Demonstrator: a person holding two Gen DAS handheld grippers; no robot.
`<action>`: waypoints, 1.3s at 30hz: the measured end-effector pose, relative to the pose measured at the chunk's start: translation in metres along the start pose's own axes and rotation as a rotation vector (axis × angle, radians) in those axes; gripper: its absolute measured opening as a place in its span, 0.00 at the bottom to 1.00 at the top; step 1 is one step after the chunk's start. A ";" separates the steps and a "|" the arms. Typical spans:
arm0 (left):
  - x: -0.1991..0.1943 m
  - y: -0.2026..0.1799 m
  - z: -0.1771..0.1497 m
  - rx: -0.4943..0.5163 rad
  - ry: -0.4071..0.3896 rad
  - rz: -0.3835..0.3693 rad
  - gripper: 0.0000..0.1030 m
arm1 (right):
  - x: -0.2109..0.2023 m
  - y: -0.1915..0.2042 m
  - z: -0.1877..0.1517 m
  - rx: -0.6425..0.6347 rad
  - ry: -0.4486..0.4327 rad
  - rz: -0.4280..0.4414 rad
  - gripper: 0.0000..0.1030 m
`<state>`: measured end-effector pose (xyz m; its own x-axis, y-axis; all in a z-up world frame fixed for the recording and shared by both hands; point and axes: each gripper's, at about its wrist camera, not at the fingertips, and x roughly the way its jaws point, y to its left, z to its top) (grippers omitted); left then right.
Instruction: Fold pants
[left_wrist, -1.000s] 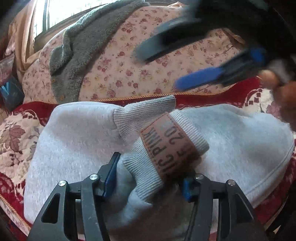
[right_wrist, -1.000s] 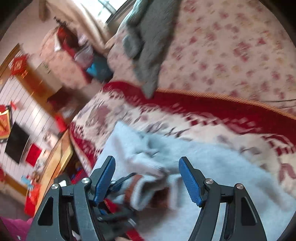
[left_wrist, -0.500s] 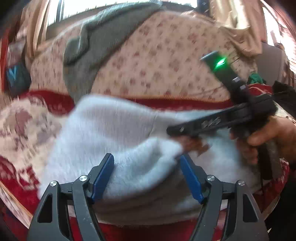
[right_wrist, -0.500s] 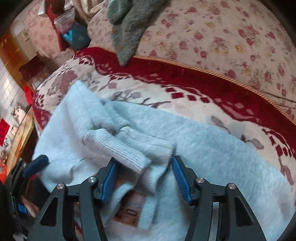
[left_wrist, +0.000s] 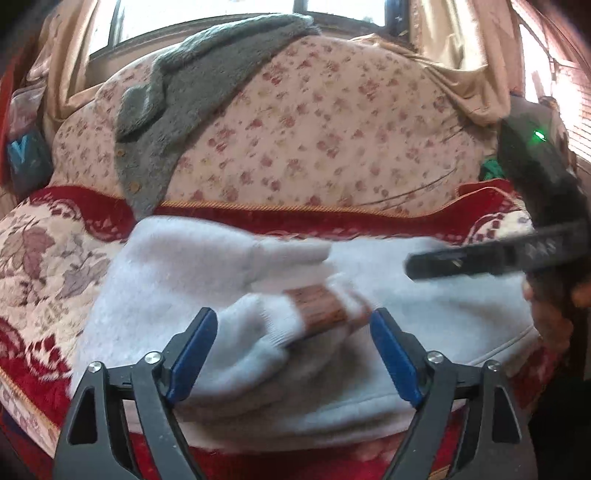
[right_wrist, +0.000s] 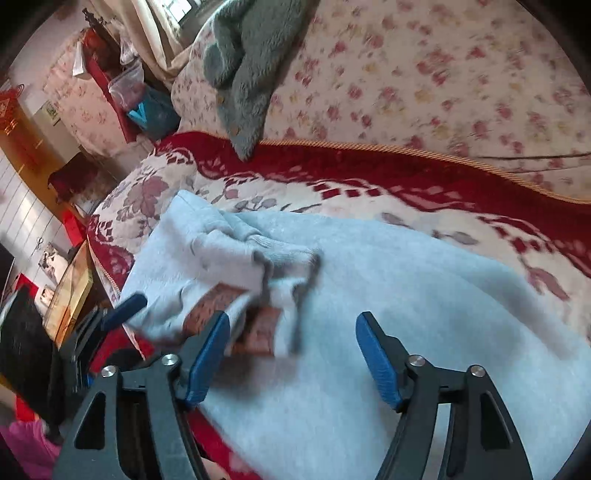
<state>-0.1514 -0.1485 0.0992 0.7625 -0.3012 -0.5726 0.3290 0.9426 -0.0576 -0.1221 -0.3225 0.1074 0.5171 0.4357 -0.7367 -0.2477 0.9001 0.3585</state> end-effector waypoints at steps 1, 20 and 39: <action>0.001 -0.005 0.002 0.006 -0.002 -0.003 0.88 | -0.014 -0.003 -0.007 0.013 -0.014 -0.008 0.76; 0.077 -0.101 0.038 0.021 0.145 -0.176 0.94 | -0.124 -0.067 -0.146 0.228 -0.003 -0.092 0.92; 0.152 -0.196 0.083 0.252 0.298 -0.469 0.96 | -0.105 -0.135 -0.170 0.527 -0.123 -0.039 0.95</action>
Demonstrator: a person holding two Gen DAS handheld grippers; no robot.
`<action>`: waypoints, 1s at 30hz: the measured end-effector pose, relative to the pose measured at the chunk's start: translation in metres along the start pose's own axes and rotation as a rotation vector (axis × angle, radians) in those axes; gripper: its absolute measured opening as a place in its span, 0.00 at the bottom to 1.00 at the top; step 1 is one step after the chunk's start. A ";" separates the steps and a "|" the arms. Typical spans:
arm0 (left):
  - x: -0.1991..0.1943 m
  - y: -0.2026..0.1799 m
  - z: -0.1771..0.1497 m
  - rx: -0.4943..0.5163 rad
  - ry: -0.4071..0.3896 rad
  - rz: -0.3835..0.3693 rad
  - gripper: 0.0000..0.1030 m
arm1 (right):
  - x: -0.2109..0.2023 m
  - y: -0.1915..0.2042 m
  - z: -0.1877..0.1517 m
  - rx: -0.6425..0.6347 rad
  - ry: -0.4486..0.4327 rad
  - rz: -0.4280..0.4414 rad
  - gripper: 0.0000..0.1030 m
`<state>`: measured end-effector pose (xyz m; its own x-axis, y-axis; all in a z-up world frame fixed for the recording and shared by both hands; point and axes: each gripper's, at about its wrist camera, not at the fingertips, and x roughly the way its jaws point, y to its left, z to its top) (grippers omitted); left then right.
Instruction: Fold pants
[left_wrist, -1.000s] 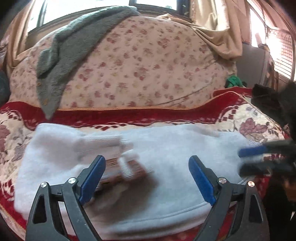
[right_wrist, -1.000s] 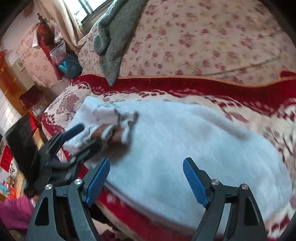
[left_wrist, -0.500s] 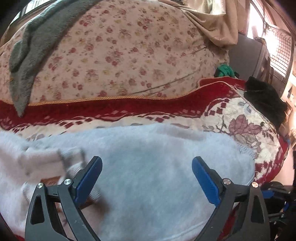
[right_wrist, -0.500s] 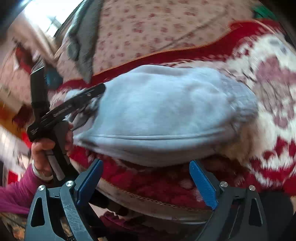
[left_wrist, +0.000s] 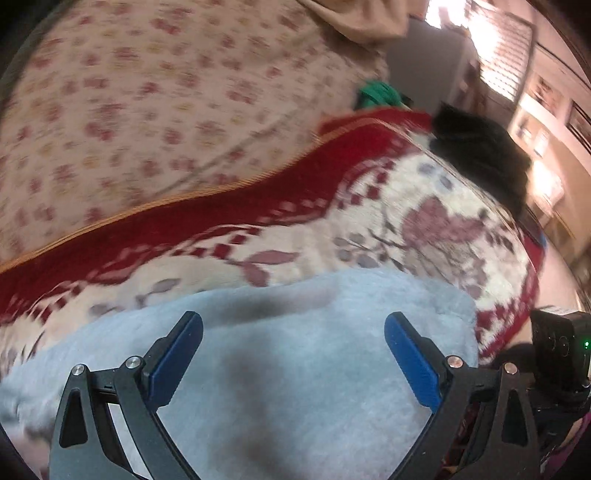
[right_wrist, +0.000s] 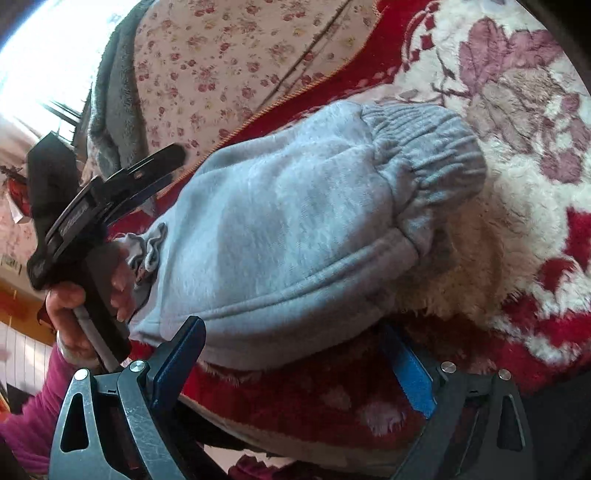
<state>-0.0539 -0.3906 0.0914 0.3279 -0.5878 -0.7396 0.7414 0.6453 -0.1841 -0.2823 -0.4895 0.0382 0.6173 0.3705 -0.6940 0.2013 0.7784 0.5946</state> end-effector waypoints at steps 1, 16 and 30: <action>0.006 -0.001 0.003 0.020 0.018 -0.017 0.96 | 0.002 0.001 0.000 -0.008 -0.004 0.011 0.96; 0.093 -0.027 0.034 0.190 0.293 -0.196 0.96 | 0.011 -0.005 -0.020 0.151 -0.100 0.179 0.96; 0.130 -0.024 0.034 0.234 0.415 -0.367 0.79 | 0.014 -0.017 -0.011 0.235 -0.109 0.251 0.48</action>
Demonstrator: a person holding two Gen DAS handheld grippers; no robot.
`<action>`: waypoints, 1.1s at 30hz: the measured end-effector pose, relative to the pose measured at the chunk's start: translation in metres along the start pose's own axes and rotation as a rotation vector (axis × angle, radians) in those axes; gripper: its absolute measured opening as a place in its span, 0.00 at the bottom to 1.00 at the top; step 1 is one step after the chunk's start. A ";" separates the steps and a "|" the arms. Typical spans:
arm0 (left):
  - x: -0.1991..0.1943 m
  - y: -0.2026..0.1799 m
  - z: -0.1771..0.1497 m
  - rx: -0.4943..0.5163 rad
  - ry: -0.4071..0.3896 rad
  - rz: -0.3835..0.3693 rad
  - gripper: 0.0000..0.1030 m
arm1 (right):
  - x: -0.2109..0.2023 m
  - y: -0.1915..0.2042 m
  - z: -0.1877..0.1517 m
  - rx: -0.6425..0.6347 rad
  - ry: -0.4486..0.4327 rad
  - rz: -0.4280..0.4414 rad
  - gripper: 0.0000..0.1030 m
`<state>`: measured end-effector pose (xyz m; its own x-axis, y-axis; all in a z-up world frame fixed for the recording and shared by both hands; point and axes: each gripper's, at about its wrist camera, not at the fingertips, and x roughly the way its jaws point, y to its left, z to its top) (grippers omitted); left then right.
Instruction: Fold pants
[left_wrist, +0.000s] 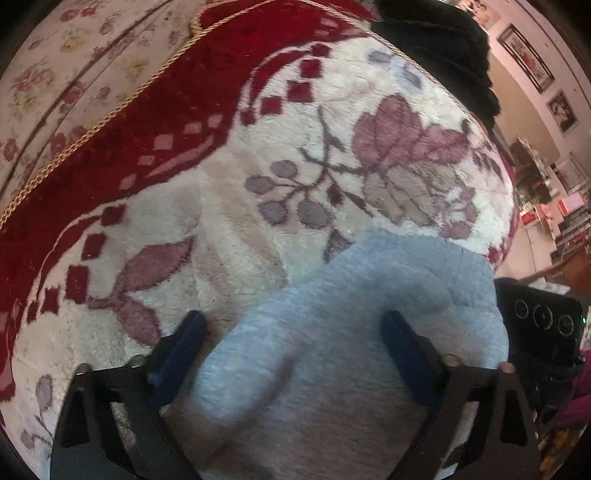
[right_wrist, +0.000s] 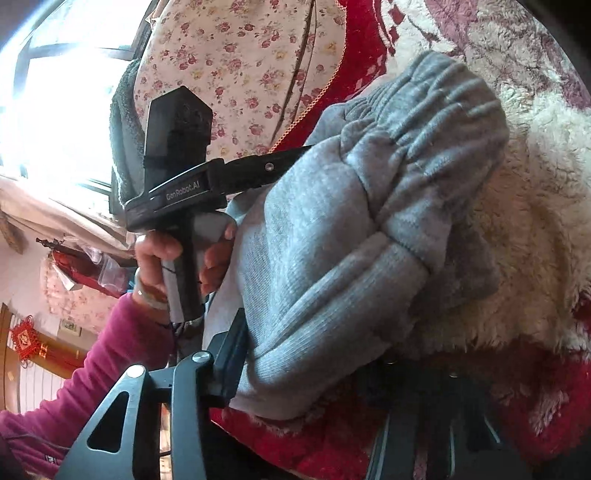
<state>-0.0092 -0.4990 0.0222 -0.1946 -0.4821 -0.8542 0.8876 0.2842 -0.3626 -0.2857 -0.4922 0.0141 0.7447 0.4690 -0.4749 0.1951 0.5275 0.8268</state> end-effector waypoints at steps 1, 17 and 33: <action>-0.002 -0.003 -0.001 0.017 -0.002 -0.030 0.64 | -0.001 0.000 -0.001 -0.004 0.000 0.002 0.47; -0.042 -0.018 -0.012 0.021 -0.115 0.009 0.15 | -0.008 0.039 0.014 -0.155 -0.043 0.016 0.34; -0.200 0.000 -0.063 -0.042 -0.427 0.042 0.15 | 0.005 0.177 0.015 -0.519 -0.041 0.042 0.30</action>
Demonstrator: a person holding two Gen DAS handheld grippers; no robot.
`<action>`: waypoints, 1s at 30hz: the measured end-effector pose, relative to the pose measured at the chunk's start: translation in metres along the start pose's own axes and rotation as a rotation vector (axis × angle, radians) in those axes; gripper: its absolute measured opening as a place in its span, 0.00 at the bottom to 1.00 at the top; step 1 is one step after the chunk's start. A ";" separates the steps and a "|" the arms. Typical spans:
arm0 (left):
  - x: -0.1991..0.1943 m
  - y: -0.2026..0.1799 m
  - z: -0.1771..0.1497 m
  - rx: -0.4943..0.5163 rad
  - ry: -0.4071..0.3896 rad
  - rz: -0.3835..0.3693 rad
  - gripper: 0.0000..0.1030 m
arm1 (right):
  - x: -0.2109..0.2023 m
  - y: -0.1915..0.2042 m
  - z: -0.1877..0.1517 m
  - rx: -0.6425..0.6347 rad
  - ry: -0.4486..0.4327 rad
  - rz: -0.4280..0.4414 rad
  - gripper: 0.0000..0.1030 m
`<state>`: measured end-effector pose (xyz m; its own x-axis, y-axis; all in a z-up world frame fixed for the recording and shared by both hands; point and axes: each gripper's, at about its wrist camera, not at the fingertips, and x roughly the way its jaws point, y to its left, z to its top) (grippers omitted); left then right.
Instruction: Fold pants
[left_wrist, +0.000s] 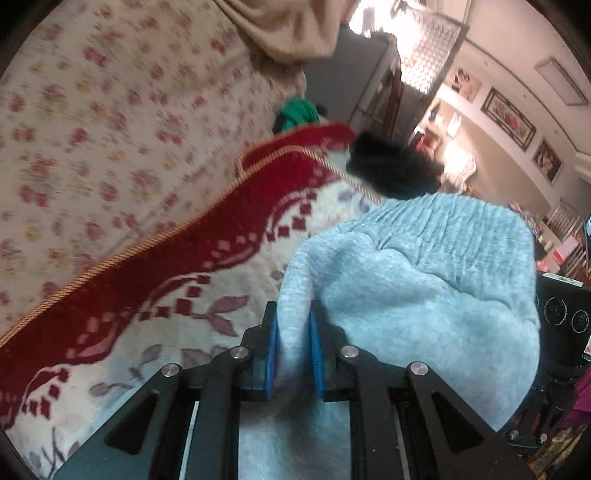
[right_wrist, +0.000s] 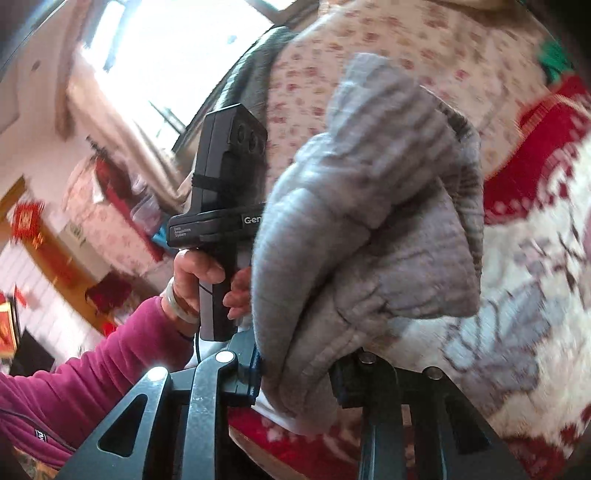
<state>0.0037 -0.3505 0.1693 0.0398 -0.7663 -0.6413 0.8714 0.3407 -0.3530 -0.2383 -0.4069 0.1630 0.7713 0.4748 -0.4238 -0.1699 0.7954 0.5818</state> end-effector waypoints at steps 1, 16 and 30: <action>-0.011 0.003 -0.002 -0.003 -0.018 0.005 0.15 | 0.005 0.011 0.004 -0.027 0.006 0.007 0.30; -0.194 0.074 -0.093 -0.225 -0.246 0.224 0.08 | 0.107 0.140 0.017 -0.317 0.151 0.144 0.30; -0.253 0.160 -0.247 -0.565 -0.256 0.439 0.00 | 0.234 0.191 -0.039 -0.467 0.390 0.155 0.30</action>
<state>0.0119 0.0326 0.1068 0.4976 -0.5747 -0.6497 0.3692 0.8181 -0.4409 -0.1141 -0.1291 0.1484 0.4504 0.6304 -0.6323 -0.5801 0.7449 0.3295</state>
